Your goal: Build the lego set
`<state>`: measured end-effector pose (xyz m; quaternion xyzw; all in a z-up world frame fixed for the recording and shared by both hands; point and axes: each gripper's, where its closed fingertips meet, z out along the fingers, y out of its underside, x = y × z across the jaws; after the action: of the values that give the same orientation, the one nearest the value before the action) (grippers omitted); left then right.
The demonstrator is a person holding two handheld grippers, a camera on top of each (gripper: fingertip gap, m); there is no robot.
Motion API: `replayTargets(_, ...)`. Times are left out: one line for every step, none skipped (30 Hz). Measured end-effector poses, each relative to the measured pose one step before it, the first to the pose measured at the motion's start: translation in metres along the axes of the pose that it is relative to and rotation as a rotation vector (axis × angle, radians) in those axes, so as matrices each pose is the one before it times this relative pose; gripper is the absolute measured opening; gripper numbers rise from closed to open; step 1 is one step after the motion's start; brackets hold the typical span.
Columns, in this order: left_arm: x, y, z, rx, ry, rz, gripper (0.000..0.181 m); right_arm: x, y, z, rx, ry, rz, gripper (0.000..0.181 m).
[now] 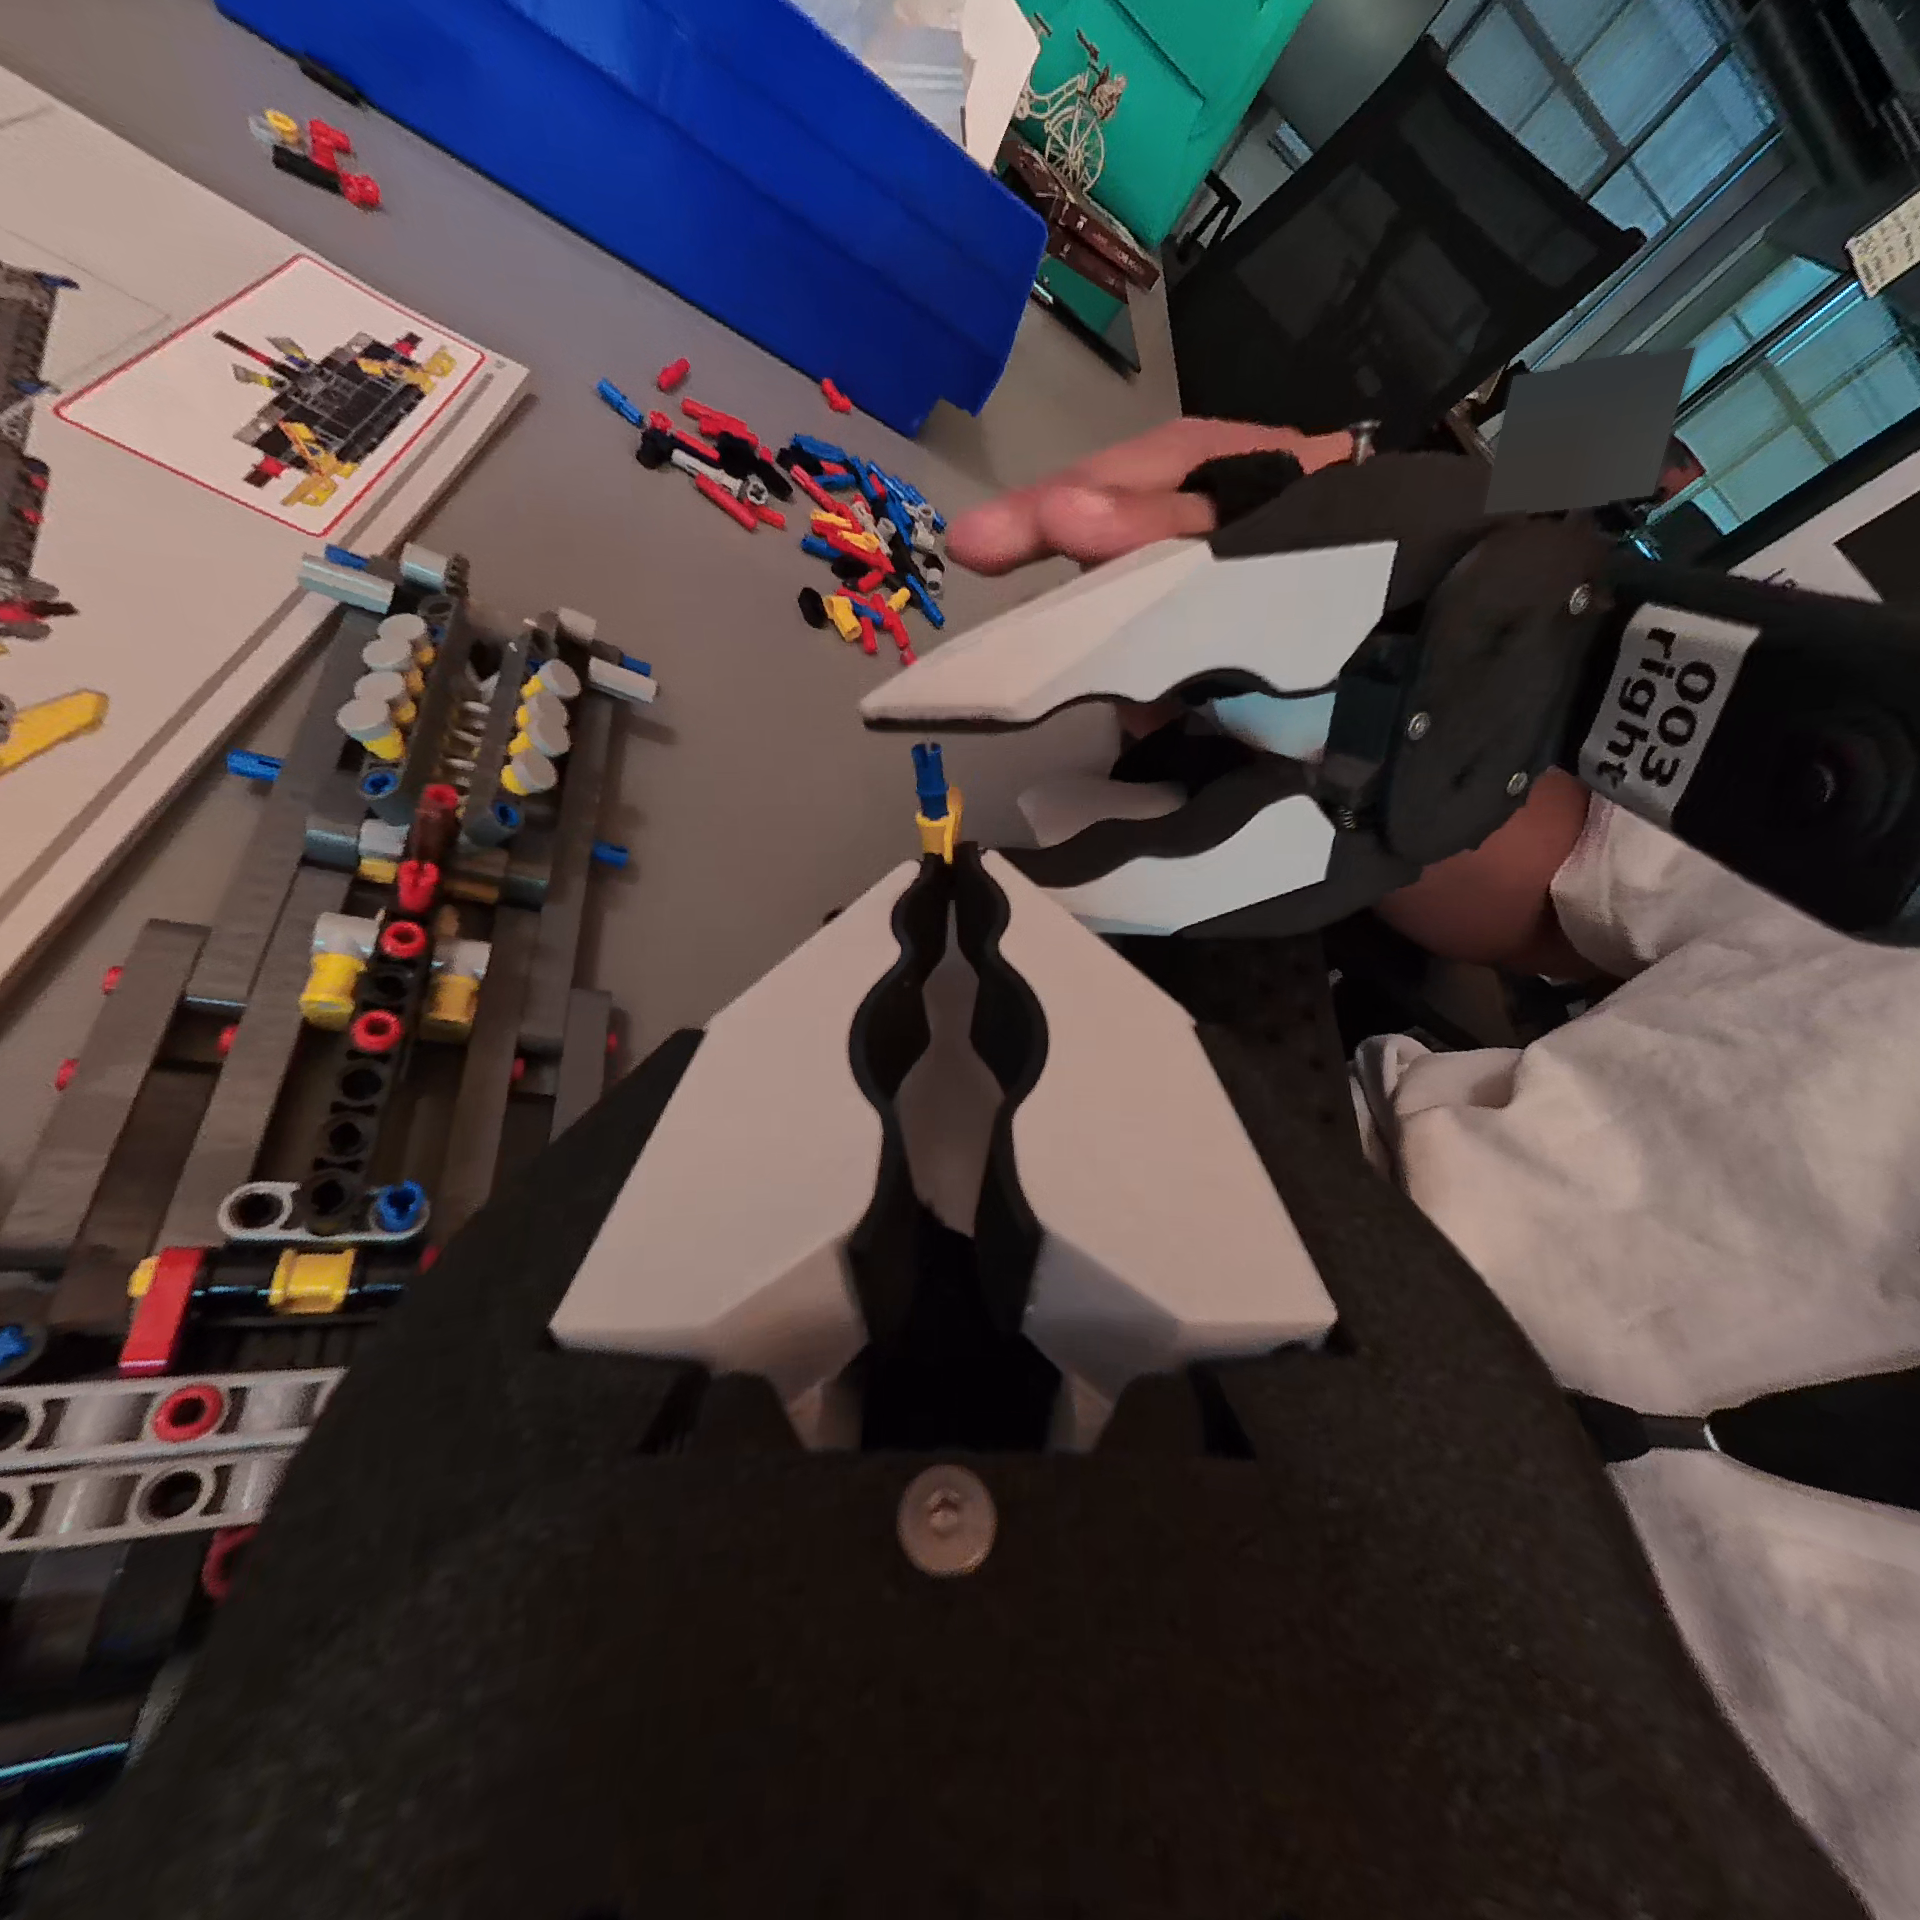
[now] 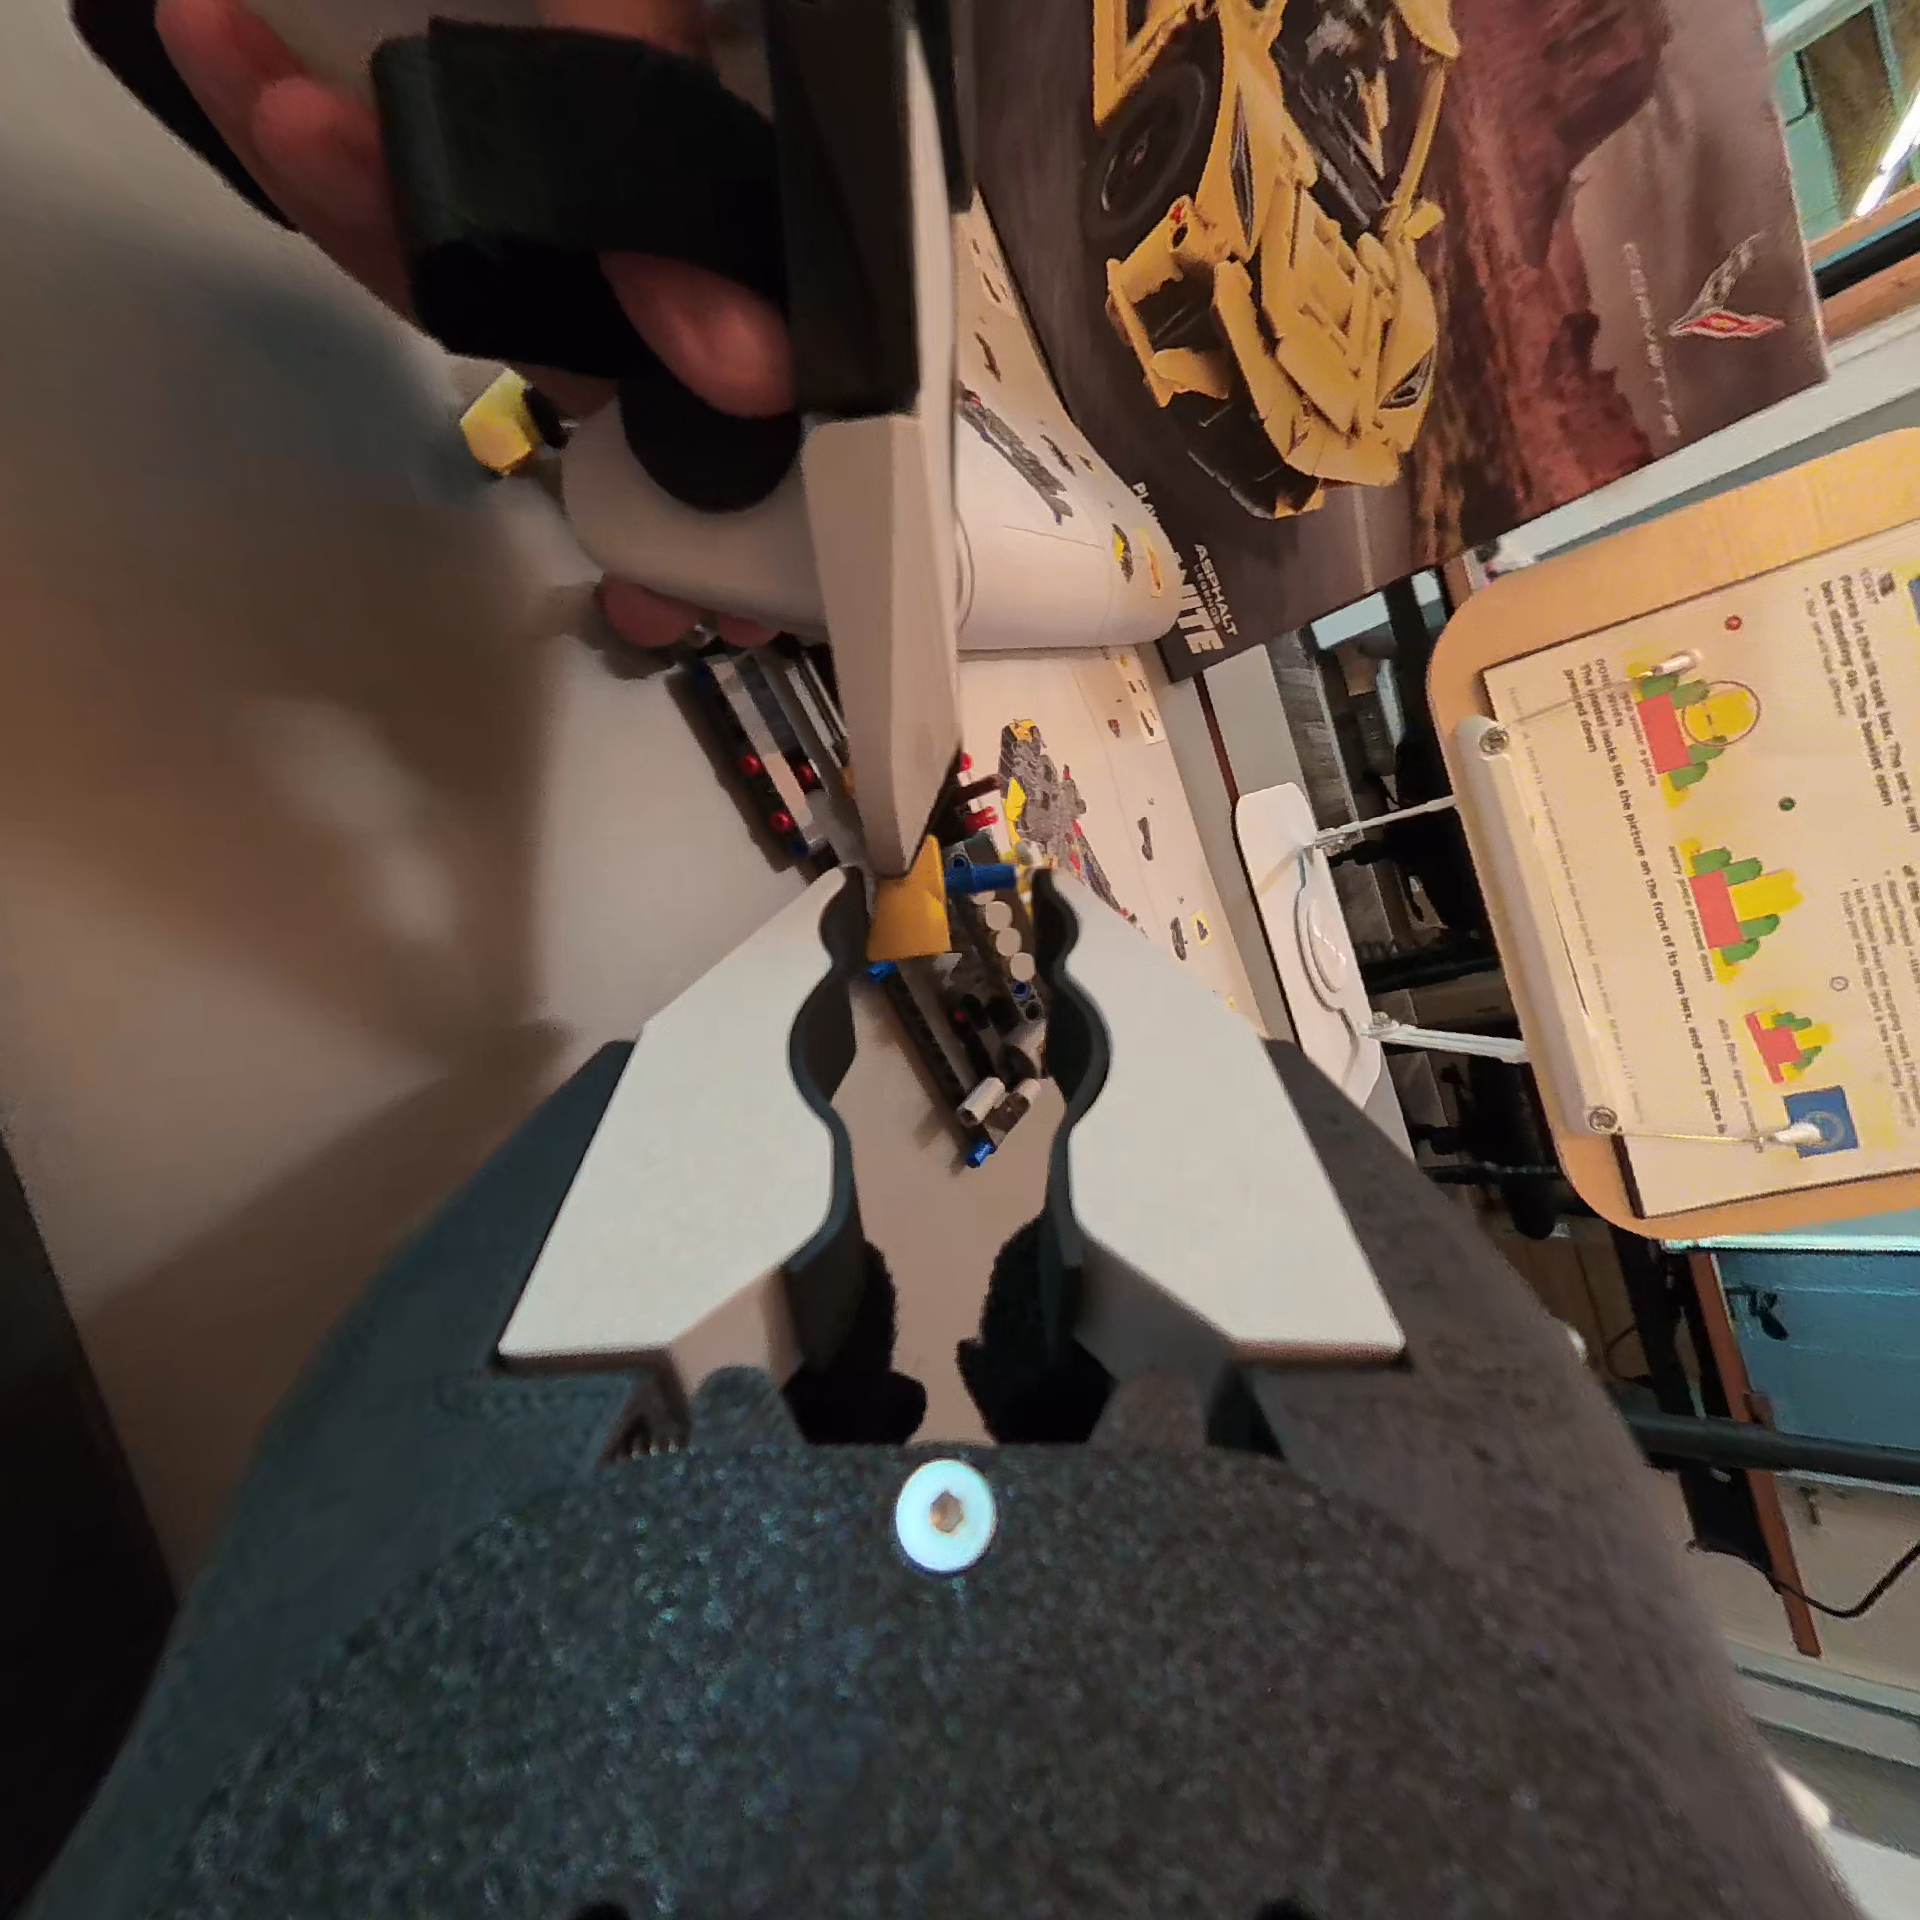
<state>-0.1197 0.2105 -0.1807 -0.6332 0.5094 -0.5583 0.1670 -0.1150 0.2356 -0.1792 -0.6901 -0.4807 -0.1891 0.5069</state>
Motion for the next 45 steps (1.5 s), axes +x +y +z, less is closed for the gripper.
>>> replayTargets(0.0006, 0.00175, 0.00049, -0.0098, 0.0043, -0.0031, 0.0, -0.00318, -0.00005, 0.00108, -0.0009, -0.0091, -0.0246, 0.03)
replayTargets(-0.00005, 0.00169, 0.00076, -0.011, -0.0057, 0.006, 0.0, -0.00188, 0.00058, 0.00137, -0.0071, -0.0007, -0.0234, 0.028)
replayTargets(-0.0006, 0.00109, 0.00066, -0.0062, -0.0116, 0.011, 0.0, -0.00045, 0.00082, 0.00163, -0.0095, 0.0024, -0.0102, 0.027)
replayTargets(0.00021, 0.00076, 0.00034, -0.0044, -0.0048, 0.0078, 0.0, -0.00048, -0.00047, 0.00077, -0.0001, -0.0035, 0.0, 0.027)
replayTargets(0.00048, -0.00047, -0.00018, 0.0027, 0.0017, -0.0007, 0.0, 0.00055, -0.00054, -0.00028, 0.0021, 0.0008, 0.0048, 0.026)
replayTargets(0.00092, -0.00083, -0.00065, 0.0038, 0.0063, -0.0049, 0.0, 0.00092, -0.00099, -0.00085, 0.0061, 0.0013, 0.0079, 0.026)
replayTargets(0.00082, 0.00032, -0.00017, -0.0037, 0.003, 0.0018, 0.0, -0.0008, -0.00042, -0.00061, 0.0021, -0.0081, 0.0029, 0.026)
replayTargets(-0.00001, 0.00046, 0.00026, -0.0049, -0.007, 0.0093, 0.0, -0.00032, 0.0002, -0.00001, -0.002, 0.0025, -0.0143, 0.025)
replayTargets(-0.00065, 0.00098, 0.00065, -0.0061, -0.0121, 0.0129, 0.0, -0.00144, 0.00091, 0.00056, -0.0102, 0.0009, -0.0251, 0.024)
replayTargets(-0.00067, 0.00073, 0.00043, -0.0049, -0.0078, 0.0091, 0.0, -0.00193, 0.00079, 0.00056, -0.0096, -0.0027, -0.0124, 0.02)
replayTargets(-0.00052, 0.00008, 0.0, 0.0006, -0.0019, 0.0012, 0.0, -0.00066, 0.00018, 0.00046, -0.0027, 0.002, 0.0027, 0.019)
replayTargets(-0.00015, -0.00009, -0.00003, 0.0017, 0.0017, -0.0046, 0.0, 0.00015, -0.00005, 0.00017, 0.0026, 0.0008, 0.0147, 0.019)
replayTargets(0.00001, 0.00081, 0.00042, -0.0045, 0.0022, -0.0012, 0.0, -0.00174, 0.00063, 0.00021, 0.0004, -0.0146, 0.014, 0.018)
replayTargets(-0.00009, 0.00029, 0.00031, -0.0006, 0.0, 0.0012, 0.0, -0.00021, 0.00038, 0.00005, -0.0009, -0.0007, 0.0048, 0.018)
replayTargets(-0.00018, 0.00036, 0.00045, -0.0009, -0.0014, 0.0021, 0.0, -0.00027, 0.00026, 0.00017, -0.0005, 0.0004, -0.0032, 0.018)
replayTargets(-0.00038, 0.00091, 0.00058, -0.0042, -0.0019, 0.0012, 0.0, -0.00153, 0.00083, 0.00046, -0.0051, -0.0104, 0.0036, 0.017)
replayTargets(-0.00053, 0.00001, 0.00003, 0.0011, -0.0028, -0.0004, 0.0, 0.00015, 0.00017, 0.00046, -0.0003, 0.0026, 0.0027, 0.017)
replayTargets(-0.00045, 0.00033, -0.00014, -0.0021, -0.0019, 0.0007, 0.001, -0.00055, 0.00008, 0.00059, 0.0013, -0.0062, 0.0116, 0.017)
replayTargets(-0.00065, 0.00038, 0.00003, -0.0026, -0.0025, 0.0013, 0.001, -0.00093, 0.00031, 0.00074, 0.0011, -0.0086, 0.0139, 0.017)
replayTargets(-0.00081, -0.001, -0.00016, 0.0062, -0.0046, -0.0018, 0.001, 0.00134, 0.00017, 0.00058, 0.0026, 0.0091, 0.0097, 0.017)
replayTargets(-0.00071, -0.00217, -0.00052, 0.013, -0.0038, -0.004, 0.001, 0.0022, -0.00033, 0.00058, 0.007, 0.0091, 0.0306, 0.018)
replayTargets(-0.00057, -0.00289, -0.00118, 0.0156, 0.0002, -0.0063, 0.0, 0.00246, -0.00117, 0.00081, 0.0168, 0.0041, 0.0625, 0.018)
replayTargets(-0.00052, -0.00258, -0.00138, 0.0137, 0.0017, -0.0056, 0.0, 0.00165, -0.0012, 0.00087, 0.0215, -0.0067, 0.0709, 0.019)
replayTargets(-0.00099, -0.00137, -0.00091, 0.0056, -0.0026, -0.0003, 0.0, 0.00005, -0.00039, 0.00095, 0.0119, -0.0171, 0.055, 0.019)
replayTargets(-0.00169, -0.00018, -0.0006, 0.0003, -0.0104, 0.0059, 0.0, 0.00037, 0.00063, 0.0009, -0.0001, -0.0056, 0.0288, 0.021)
replayTargets(-0.00244, 0.00049, -0.0005, -0.0038, -0.0141, 0.0095, 0.0, 0.0015, 0.00092, 0.00057, 0.0005, 0.0095, 0.0075, 0.026)
replayTargets(-0.00231, 0.00069, -0.00077, -0.005, -0.0099, 0.0054, 0.0, 0.00081, 0.00091, -0.00002, 0.0054, 0.006, 0.0046, 0.032)
replayTargets(-0.00148, 0.00016, -0.0008, -0.0018, -0.0007, -0.0025, 0.0, -0.00046, 0.00214, -0.00021, 0.0017, -0.0063, 0.0162, 0.034)
replayTargets(-0.00105, -0.0007, -0.00093, 0.004, 0.0045, -0.0085, 0.0, -0.00048, 0.00254, -0.00043, 0.0026, -0.0102, 0.0293, 0.035)
replayTargets(-0.00069, -0.0007, -0.00096, 0.0039, 0.0065, -0.0094, 0.0, -0.00056, 0.00139, -0.00087, 0.012, -0.0129, 0.0331, 0.034)
replayTargets(-0.00018, -0.00012, -0.00063, -0.0004, 0.0076, -0.0045, 0.0, -0.00021, -0.00024, -0.00147, 0.0179, -0.012, 0.0283, 0.032)
replayTargets(0.0004, 0.00018, -0.00046, -0.0024, 0.0084, -0.0012, 0.0, 0.00015, -0.00138, -0.00189, 0.0174, -0.0078, 0.0153, 0.026)
replayTargets(0.00139, 0.00085, -0.00002, -0.0066, 0.0133, -0.0018, 0.0, 0.00019, -0.0024, -0.00195, 0.0194, -0.0044, 0.0005, 0.024)
replayTargets(0.00181, 0.00098, 0.00027, -0.0075, 0.015, -0.0033, 0.0, -0.00196, -0.00211, -0.00119, 0.0138, -0.0128, -0.0065, 0.023)
replayTargets(0.00192, 0.00026, 0.00021, -0.0003, 0.0155, -0.006, 0.0, -0.00138, -0.00063, -0.00011, 0.0048, -0.0033, -0.009, 0.022)
replayTargets(0.00292, -0.00039, 0.00003, 0.004, 0.0235, -0.0118, 0.0, -0.00404, 0.0011, 0.00084, -0.0053, -0.0165, -0.0152, 0.022)
replayTargets(0.00187, -0.00087, -0.00015, 0.0067, 0.0184, -0.0145, 0.0, -0.00435, 0.00075, 0.00078, -0.004, -0.0129, -0.0202, 0.021)
replayTargets(0.00022, -0.00123, -0.00045, 0.0098, 0.0068, -0.0112, 0.0, 0.00008, 0.00076, 0.00032, -0.0059, 0.0154, -0.0196, 0.018)
replayTargets(0.00014, -0.00041, -0.0005, 0.0035, 0.0056, -0.0076, 0.0, -0.00047, 0.0005, -0.00012, -0.0065, 0.0029, -0.0138, 0.014)
replayTargets(-0.00002, -0.00081, -0.00053, 0.0036, 0.0035, -0.0045, 0.0, 0.00062, -0.00095, -0.00056, 0.0037, 0.0016, 0.0007, 0.014)
replayTargets(-0.00029, -0.00185, -0.00081, 0.0097, -0.0007, -0.0026, 0.0, 0.00206, -0.00194, -0.00091, 0.0139, 0.0077, 0.006, 0.014)
replayTargets(-0.00052, -0.00194, -0.00072, 0.01, -0.0041, -0.0009, 0.001, 0.00178, -0.00183, -0.00068, 0.0155, 0.005, 0.0111, 0.014)
replayTargets(-0.00161, -0.00127, -0.00028, 0.0074, -0.0104, 0.0023, 0.001, 0.00099, -0.00029, 0.00022, 0.0053, -0.0023, 0.0227, 0.013)
replayTargets(-0.0022, -0.00061, 0.00019, 0.0056, -0.0149, 0.0066, 0.002, 0.00024, 0.00065, 0.00106, -0.0002, -0.0062, 0.0305, 0.013)
replayTargets(-0.00187, -0.00045, 0.00056, 0.0053, -0.0117, 0.0082, 0.002, 0.00006, 0.00108, 0.00102, -0.0019, -0.0068, 0.0252, 0.013)
